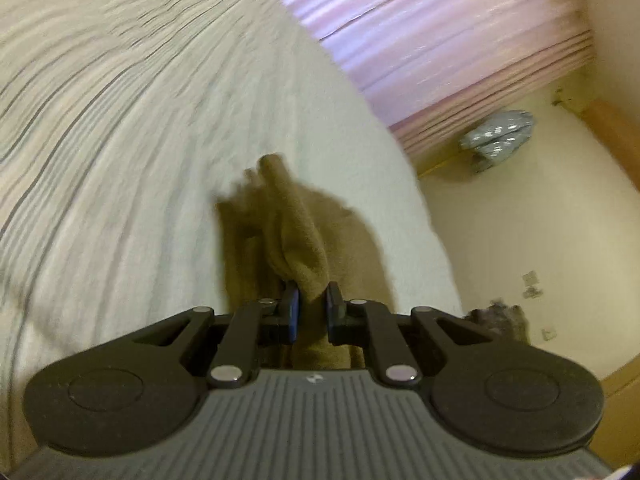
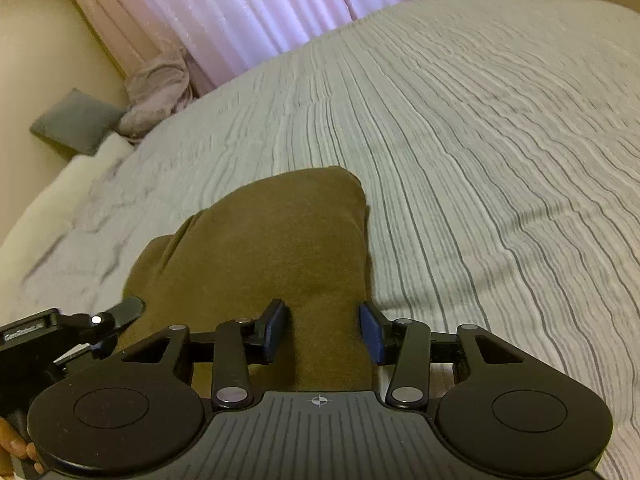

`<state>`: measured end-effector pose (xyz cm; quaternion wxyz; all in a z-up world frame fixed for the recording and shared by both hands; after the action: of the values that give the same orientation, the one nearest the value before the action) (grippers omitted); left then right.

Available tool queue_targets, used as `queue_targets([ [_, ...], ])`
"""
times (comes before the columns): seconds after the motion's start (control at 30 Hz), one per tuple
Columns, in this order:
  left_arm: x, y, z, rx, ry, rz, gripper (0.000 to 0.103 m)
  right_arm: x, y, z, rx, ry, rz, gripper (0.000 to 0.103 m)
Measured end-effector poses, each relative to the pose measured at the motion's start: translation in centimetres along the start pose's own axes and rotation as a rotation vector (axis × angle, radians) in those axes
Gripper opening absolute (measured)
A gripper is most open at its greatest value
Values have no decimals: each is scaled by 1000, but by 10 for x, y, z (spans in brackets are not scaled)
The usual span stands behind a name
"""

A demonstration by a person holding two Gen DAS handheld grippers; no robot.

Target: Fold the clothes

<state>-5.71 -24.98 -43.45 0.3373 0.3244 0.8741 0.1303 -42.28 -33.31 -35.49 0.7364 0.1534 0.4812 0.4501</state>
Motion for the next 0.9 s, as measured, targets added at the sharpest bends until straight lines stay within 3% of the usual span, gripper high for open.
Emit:
queue_targets([
  [0.07, 6, -1, 15, -31, 40, -6, 10, 7, -7, -2, 0, 30, 15, 45],
  [0.27, 5, 5, 2, -60, -23, -29, 11, 15, -1, 1, -21, 60, 7, 45],
  [0.3, 6, 3, 2, -79, -29, -24, 13, 16, -1, 1, -20, 68, 2, 45],
  [0.33, 10, 3, 2, -117, -41, -24, 21, 17, -2, 1, -21, 76, -3, 45],
  [0.47, 18, 31, -14, -214, -18, -102, 28, 11, 13, -20, -118, -87, 17, 45],
  [0.53, 29, 59, -26, -199, 42, -156, 36, 10, 30, -38, -172, -189, 15, 45],
  [0.6, 46, 80, -39, -130, 109, -184, 44, 13, 49, -58, -190, -269, 5, 53],
  [0.63, 57, 90, -47, -85, 136, -192, 48, 17, 57, -67, -184, -297, -3, 70],
  [0.67, 69, 95, -53, -55, 165, -188, 55, 23, 65, -75, -179, -323, -13, 77],
  [0.77, 100, 88, -70, 2, 265, -169, 60, 39, 86, -96, -172, -390, -19, 77],
  [0.9, 123, 69, -64, -86, 308, -162, 60, 51, 101, -103, -173, -392, 1, 77],
])
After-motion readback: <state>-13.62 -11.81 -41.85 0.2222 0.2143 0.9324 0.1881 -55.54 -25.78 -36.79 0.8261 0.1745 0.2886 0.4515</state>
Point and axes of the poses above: each gripper's, at about its wrist camera, not at the fingertips, and y roughly against the way its jaws point, z to its left, x to its underside, the point moved 5 cm from there along -y, roughly the way its jaws point, and after that the axes turned 7 degrees about -y, right-handed, at the moved point
